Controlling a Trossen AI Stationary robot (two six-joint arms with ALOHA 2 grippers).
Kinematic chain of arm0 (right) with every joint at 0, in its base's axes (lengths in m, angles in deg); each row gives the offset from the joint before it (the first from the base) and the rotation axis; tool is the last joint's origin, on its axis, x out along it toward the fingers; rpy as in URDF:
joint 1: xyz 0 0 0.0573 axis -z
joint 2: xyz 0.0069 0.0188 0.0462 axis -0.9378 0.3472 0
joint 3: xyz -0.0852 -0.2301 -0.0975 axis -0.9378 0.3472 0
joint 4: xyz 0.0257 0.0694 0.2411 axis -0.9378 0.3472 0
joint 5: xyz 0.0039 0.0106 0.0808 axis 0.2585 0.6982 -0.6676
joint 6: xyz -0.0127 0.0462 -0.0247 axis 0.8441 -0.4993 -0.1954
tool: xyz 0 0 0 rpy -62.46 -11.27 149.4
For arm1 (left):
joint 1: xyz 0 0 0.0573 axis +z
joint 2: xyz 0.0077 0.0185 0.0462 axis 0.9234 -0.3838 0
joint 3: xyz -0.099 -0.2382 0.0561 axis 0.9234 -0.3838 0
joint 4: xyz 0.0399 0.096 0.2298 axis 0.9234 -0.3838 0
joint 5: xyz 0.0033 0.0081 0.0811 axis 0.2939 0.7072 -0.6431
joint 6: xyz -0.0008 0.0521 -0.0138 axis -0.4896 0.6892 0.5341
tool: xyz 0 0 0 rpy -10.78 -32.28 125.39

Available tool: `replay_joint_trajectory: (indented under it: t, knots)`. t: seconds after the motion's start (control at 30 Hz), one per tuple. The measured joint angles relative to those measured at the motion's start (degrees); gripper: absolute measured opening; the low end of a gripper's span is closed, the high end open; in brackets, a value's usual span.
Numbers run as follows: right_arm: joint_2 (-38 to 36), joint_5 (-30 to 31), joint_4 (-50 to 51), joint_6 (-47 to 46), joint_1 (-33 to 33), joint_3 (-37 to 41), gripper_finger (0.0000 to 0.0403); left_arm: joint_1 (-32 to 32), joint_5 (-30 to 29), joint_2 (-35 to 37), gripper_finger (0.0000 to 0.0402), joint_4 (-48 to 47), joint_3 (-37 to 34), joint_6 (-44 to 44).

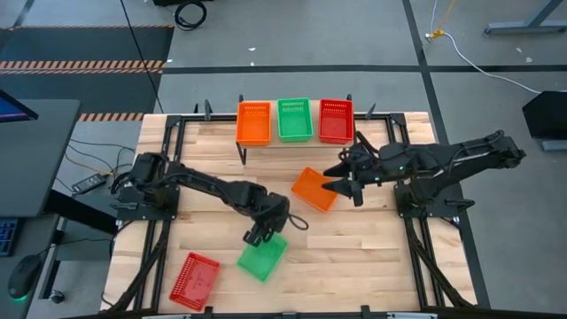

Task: Stack baskets on shelf by color
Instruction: Stack the green bin on the green bins on the shelf

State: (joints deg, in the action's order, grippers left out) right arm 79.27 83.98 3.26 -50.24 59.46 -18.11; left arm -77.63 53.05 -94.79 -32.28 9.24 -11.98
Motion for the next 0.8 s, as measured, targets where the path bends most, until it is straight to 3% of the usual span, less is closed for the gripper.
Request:
replay_joint_trajectory:
  t: [0.17, 0.4, 0.8]
  knots:
    - [0.0, 0.1, -0.1, -0.4, 0.4, 0.0, 0.0282, 3.1, -0.1, 0.0, 0.0146, -1.7, 0.0, 1.3]
    - [-0.2, 0.2, -0.1, -1.5, 0.4, 0.0, 0.0278, 6.9, -0.4, 0.0, 0.0087, -4.4, 0.0, 3.3]
    - [-0.2, 0.2, -0.1, -2.3, 0.4, 0.0, 0.0276, 12.8, -5.3, 0.2, 0.0025, -5.6, 0.1, 4.4]
